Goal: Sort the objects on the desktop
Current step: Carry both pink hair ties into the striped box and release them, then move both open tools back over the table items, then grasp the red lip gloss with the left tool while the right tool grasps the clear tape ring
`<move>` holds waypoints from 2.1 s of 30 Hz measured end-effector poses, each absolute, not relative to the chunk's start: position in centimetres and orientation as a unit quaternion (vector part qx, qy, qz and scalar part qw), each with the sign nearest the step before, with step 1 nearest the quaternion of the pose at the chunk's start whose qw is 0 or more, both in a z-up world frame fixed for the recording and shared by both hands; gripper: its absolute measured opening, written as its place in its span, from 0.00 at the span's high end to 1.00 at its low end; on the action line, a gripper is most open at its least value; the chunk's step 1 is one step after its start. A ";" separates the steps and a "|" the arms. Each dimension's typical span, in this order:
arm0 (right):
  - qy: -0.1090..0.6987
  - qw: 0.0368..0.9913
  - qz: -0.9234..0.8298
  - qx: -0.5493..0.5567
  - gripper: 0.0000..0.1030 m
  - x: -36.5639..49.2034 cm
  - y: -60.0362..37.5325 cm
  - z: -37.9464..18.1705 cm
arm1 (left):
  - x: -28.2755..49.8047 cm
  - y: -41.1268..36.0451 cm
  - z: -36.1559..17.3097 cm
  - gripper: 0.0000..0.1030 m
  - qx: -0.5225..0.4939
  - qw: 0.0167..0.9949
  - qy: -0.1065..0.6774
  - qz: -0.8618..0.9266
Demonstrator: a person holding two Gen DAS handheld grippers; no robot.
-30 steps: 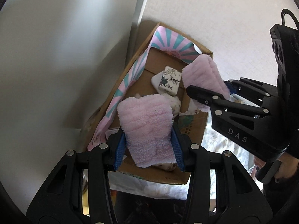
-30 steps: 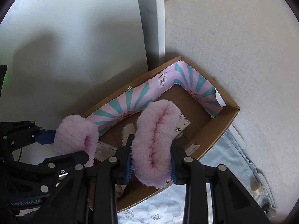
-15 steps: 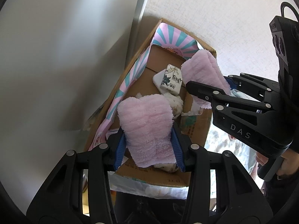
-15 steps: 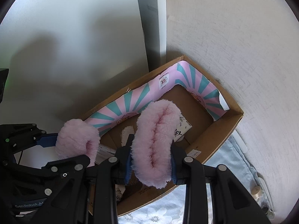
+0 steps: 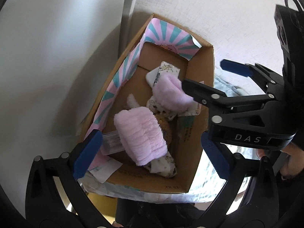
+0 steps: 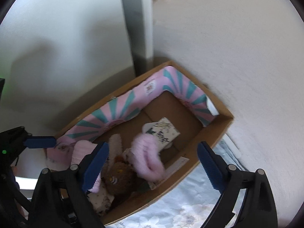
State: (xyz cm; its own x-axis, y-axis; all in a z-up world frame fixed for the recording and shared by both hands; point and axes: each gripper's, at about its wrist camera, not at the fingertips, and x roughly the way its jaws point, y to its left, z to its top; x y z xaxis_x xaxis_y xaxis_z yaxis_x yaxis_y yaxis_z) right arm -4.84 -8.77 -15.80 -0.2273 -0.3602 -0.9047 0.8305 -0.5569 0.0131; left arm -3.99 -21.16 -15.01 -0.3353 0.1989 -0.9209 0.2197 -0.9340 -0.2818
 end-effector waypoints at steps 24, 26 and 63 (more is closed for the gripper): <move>0.143 0.263 -0.856 0.422 0.10 -7.6 11.0 -7.0 | -6.8 -11.6 -9.4 0.00 0.510 -0.053 0.106 -0.852; 0.138 0.233 -0.865 0.422 0.10 -8.3 14.5 -6.9 | -7.2 -9.9 -8.9 0.00 0.500 -0.066 0.109 -0.856; 0.110 0.215 -0.868 0.434 0.49 -15.0 24.1 -28.1 | -10.9 13.4 -26.1 0.50 0.526 -0.110 0.005 -0.843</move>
